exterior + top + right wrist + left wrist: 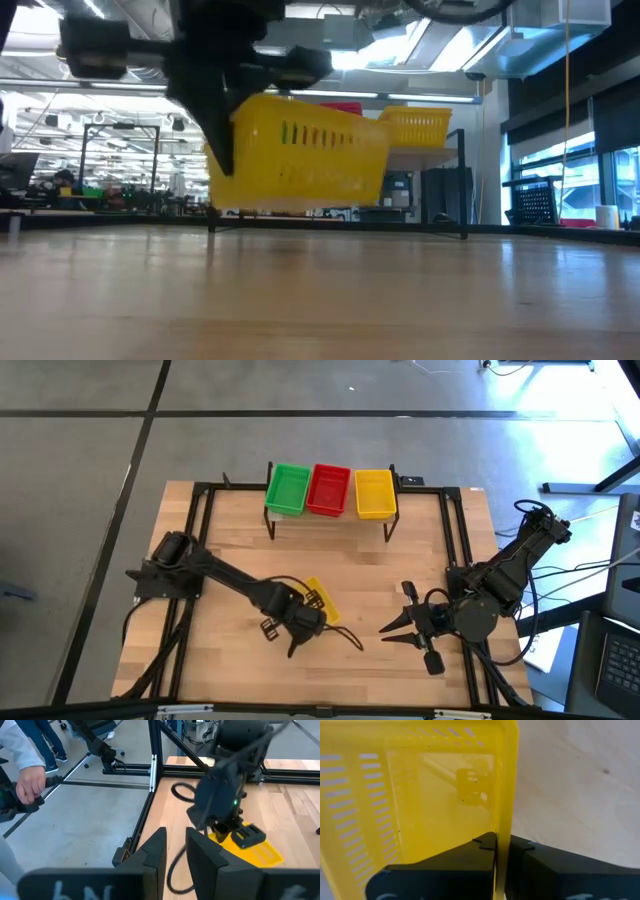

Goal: Stack baskets on shelf by color
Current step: Stack the yellow bin on top of the yellow bins on the shelf

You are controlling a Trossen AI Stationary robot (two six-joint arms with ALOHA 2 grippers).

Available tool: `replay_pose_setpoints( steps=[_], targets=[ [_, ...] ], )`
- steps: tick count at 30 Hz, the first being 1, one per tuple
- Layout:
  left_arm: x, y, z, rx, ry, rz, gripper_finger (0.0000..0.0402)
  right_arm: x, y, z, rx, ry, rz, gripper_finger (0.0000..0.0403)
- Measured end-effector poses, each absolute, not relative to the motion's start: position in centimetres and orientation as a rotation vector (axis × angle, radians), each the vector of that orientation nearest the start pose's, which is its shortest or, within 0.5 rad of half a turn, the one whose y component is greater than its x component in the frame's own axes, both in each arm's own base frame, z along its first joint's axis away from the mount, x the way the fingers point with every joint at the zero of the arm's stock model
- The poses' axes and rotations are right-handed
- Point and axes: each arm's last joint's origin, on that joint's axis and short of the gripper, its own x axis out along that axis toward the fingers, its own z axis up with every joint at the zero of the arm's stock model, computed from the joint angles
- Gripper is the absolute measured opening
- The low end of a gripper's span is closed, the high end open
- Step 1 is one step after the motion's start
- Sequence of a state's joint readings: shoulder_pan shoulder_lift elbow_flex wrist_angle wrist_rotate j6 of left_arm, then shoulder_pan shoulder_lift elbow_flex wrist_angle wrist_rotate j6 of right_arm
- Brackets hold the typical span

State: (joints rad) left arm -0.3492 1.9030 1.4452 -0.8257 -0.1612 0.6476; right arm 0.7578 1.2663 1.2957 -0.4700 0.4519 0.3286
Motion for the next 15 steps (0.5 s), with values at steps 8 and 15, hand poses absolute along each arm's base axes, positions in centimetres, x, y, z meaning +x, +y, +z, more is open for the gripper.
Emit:
replay_pose_setpoints(
  steps=[8,15],
  targets=[
    [36.8,-11.9,18.7,0.924,1.184,-0.629,0.0000,20.4,17.5,38.2,0.071,0.412,0.235,0.0069],
    [37.2,-11.9,18.6,0.892,1.158,-0.591,0.0009,20.4,17.5,38.2,0.070,0.413,0.235,0.0069]
  ],
)
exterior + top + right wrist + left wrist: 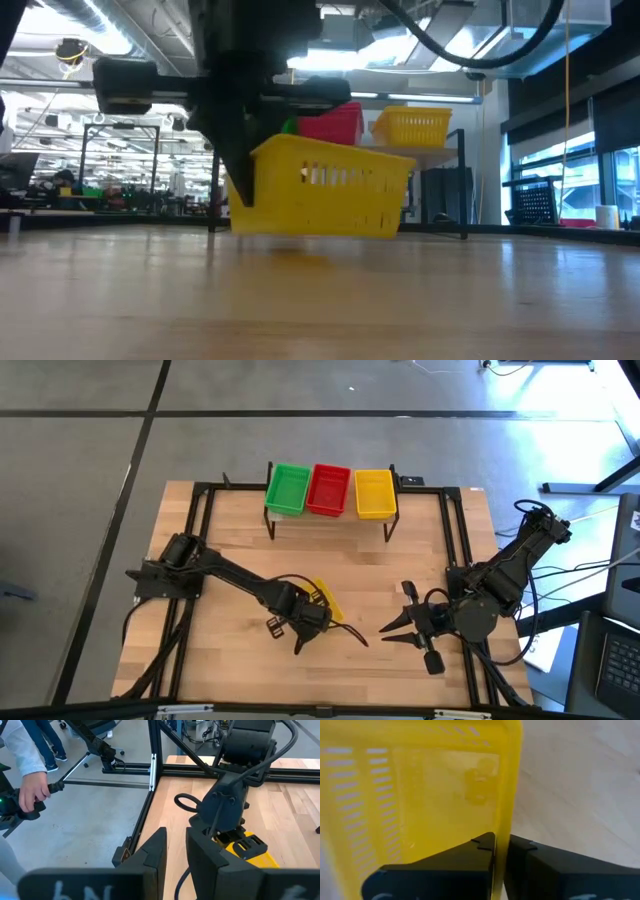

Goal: Stack baskets on shelf by color
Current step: Stack the yellow bin on top of the yellow bins on the shelf

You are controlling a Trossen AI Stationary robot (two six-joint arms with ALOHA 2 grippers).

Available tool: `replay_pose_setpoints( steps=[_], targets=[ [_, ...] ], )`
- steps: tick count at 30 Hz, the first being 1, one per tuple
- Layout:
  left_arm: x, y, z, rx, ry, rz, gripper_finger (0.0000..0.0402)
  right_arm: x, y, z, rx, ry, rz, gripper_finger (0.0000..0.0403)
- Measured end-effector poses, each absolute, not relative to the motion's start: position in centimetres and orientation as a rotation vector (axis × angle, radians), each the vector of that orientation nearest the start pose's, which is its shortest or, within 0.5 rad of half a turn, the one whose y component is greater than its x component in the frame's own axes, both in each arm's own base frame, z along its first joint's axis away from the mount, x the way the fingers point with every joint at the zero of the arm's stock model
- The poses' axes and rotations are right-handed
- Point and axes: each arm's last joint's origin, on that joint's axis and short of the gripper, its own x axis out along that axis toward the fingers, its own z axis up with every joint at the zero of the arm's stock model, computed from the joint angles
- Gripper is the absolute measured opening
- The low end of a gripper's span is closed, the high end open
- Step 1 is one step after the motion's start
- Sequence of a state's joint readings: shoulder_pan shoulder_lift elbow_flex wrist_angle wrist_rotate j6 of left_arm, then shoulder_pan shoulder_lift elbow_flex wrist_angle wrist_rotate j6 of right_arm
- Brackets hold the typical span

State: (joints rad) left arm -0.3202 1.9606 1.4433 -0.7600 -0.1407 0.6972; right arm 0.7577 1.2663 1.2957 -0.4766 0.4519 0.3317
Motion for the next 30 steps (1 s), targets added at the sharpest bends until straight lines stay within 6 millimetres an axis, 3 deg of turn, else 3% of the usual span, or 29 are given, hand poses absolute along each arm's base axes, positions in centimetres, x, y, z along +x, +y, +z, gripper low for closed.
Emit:
replay_pose_setpoints(
  steps=[10,17,25,30],
  targets=[
    [37.6,-11.8,18.7,0.882,1.127,-0.572,0.0056,20.4,17.5,38.2,0.070,0.413,0.236,0.0069],
    [37.4,-12.5,19.5,0.821,1.104,-0.499,0.0060,20.4,17.5,38.2,0.070,0.413,0.236,0.0069],
    [36.5,-14.9,24.9,0.792,1.014,-0.360,0.0057,20.3,17.5,38.1,0.061,0.420,0.234,0.0069],
    [35.4,-15.7,29.1,0.638,1.003,-0.281,0.0057,20.3,17.4,37.9,0.044,0.445,0.229,0.0069]
  ],
)
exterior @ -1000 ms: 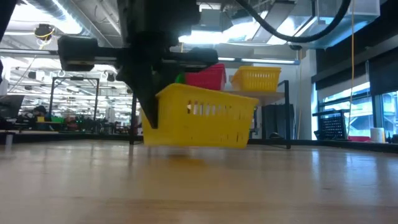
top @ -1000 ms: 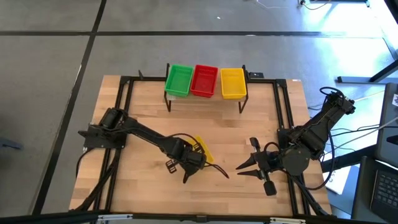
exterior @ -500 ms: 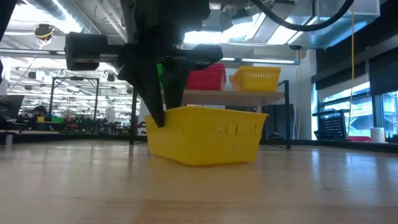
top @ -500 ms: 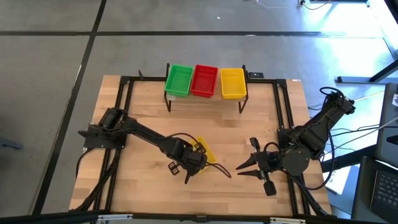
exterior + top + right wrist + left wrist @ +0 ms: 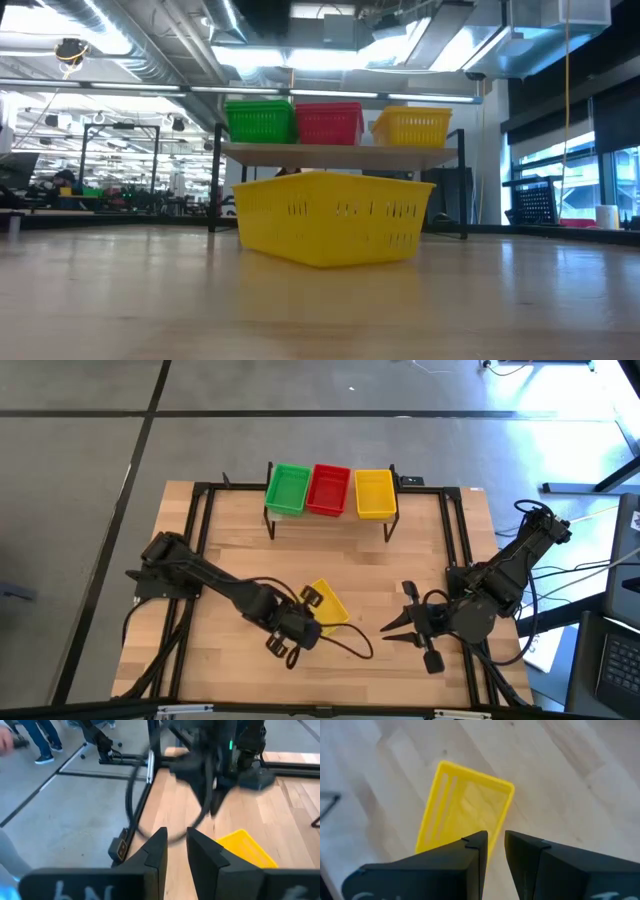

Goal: Stack baskets on shelf by color
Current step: Stack the yellow bin on top of the yellow bins on the shelf

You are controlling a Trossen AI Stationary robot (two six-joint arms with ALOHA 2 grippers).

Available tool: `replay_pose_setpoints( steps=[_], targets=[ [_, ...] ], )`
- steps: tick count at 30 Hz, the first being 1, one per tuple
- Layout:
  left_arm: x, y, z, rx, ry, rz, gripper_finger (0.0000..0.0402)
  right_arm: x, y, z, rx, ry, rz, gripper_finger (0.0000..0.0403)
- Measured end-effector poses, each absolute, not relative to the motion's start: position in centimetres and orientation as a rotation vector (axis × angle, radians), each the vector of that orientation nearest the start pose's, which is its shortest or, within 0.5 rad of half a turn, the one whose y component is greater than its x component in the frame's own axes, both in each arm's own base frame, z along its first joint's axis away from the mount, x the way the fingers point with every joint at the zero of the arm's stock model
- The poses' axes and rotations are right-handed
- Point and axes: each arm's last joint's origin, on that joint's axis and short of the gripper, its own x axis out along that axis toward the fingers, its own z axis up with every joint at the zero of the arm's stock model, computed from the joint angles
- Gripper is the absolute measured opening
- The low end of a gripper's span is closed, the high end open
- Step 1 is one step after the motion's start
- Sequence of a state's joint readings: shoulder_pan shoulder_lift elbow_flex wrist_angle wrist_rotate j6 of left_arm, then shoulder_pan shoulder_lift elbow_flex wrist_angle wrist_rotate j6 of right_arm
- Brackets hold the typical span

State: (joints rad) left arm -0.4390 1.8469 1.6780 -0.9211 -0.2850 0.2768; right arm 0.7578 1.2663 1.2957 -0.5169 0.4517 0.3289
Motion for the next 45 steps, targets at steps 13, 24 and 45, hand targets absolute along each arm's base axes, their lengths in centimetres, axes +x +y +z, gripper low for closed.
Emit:
replay_pose_setpoints(
  steps=[13,24,45],
  targets=[
    [30.2,-16.0,37.2,0.210,0.865,0.042,0.0057,20.5,15.4,36.3,0.321,0.609,-0.008,0.0069],
    [27.7,-15.7,40.8,0.066,0.611,0.239,0.0057,24.7,11.2,34.0,0.708,0.781,-0.228,0.0069],
    [23.1,-14.3,45.2,0.016,0.452,0.183,0.0057,34.7,8.4,23.0,0.860,0.964,-0.493,0.0069]
  ],
)
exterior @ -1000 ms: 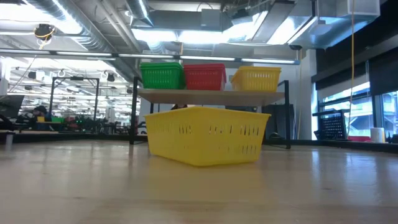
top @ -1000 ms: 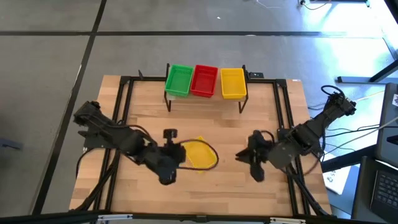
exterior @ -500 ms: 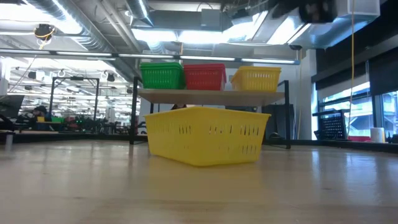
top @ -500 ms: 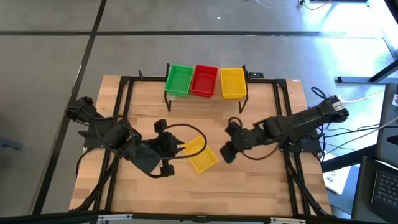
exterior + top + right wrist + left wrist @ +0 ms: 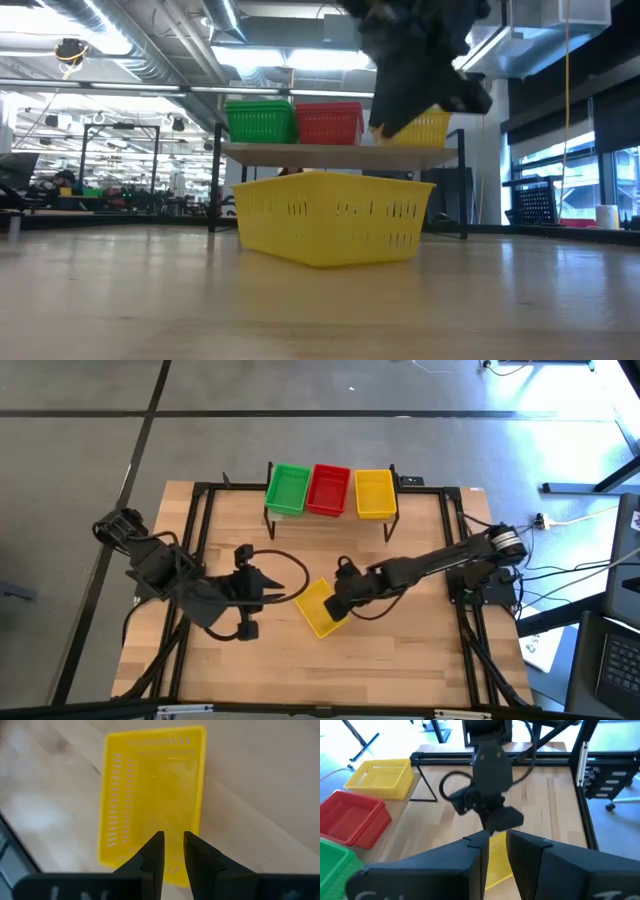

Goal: Stack baskets on shelf by color
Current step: Stack the yellow bin on top of the yellow bins on the shelf

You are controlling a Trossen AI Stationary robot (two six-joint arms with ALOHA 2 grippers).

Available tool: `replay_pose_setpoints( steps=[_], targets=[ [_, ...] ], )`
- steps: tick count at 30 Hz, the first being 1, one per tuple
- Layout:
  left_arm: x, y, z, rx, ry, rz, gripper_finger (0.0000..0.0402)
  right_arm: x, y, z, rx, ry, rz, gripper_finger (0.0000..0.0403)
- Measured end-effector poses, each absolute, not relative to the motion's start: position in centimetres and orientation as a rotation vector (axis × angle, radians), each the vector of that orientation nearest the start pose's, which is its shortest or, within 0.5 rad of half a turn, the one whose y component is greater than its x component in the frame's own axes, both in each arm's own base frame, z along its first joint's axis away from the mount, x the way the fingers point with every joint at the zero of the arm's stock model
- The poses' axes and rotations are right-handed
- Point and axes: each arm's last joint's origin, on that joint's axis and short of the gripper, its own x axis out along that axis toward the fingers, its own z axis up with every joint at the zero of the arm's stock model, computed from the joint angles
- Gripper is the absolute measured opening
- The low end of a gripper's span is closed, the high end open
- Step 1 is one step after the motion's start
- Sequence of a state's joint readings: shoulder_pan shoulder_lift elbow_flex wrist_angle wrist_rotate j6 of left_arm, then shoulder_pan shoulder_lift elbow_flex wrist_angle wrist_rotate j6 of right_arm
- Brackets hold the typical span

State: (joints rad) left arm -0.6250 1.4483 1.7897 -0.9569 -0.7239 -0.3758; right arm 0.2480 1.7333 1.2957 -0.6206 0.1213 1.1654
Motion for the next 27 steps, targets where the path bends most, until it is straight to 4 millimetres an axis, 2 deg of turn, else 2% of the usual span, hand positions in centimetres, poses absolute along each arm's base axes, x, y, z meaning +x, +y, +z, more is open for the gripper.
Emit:
replay_pose_setpoints(
  steps=[6,14,27],
  targets=[
    [22.8,-14.7,45.3,0.042,0.453,0.155,0.0057,35.8,8.5,20.5,0.819,1.004,-0.530,0.0069],
    [22.5,-15.1,45.3,0.067,0.454,0.134,0.0057,36.4,8.7,18.4,0.788,1.045,-0.557,0.0069],
    [22.5,-15.1,45.3,0.068,0.454,0.133,0.0057,36.3,8.6,18.3,0.758,1.055,-0.556,0.0069]
  ],
)
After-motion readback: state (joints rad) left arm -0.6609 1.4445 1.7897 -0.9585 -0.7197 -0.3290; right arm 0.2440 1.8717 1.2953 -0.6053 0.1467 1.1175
